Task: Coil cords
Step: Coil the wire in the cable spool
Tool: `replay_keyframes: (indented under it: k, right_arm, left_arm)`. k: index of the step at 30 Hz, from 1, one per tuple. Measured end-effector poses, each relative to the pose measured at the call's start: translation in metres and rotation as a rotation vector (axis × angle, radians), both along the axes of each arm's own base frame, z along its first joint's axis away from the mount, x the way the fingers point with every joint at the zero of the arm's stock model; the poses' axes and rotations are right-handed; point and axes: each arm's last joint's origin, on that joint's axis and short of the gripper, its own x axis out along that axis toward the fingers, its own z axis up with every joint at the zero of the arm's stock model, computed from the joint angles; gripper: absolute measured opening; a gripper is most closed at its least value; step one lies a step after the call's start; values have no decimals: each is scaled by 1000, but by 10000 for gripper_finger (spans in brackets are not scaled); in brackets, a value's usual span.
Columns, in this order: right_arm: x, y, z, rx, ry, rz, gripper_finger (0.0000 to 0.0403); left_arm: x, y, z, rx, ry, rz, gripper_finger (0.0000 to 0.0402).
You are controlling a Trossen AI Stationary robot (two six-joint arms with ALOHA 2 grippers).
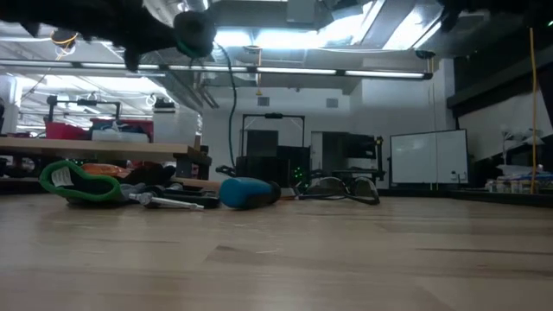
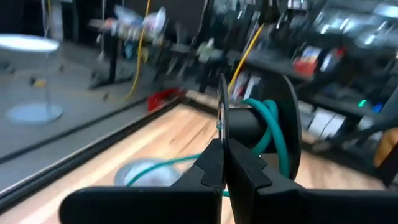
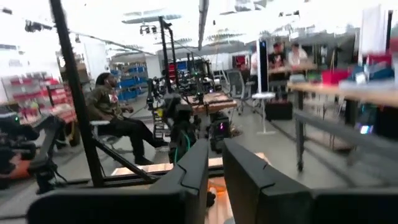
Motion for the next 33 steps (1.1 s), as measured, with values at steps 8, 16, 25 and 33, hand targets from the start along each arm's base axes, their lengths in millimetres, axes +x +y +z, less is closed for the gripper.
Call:
replay_keyframes:
  k: [8, 16, 25, 33]
  right_arm:
    - [-8, 66, 20, -201, -63, -20, 51]
    - [-13, 101, 4, -170, -145, -66, 51]
    - [-14, 104, -60, -44, -172, -97, 51]
    - [-13, 85, -119, 124, -253, -166, 51]
  left_arm:
    - [28, 2, -20, 38, -153, -107, 0]
    - [61, 5, -35, 141, -173, -255, 0]
    - [75, 6, -45, 203, -195, -316, 0]
    - [79, 6, -52, 121, -176, -336, 0]
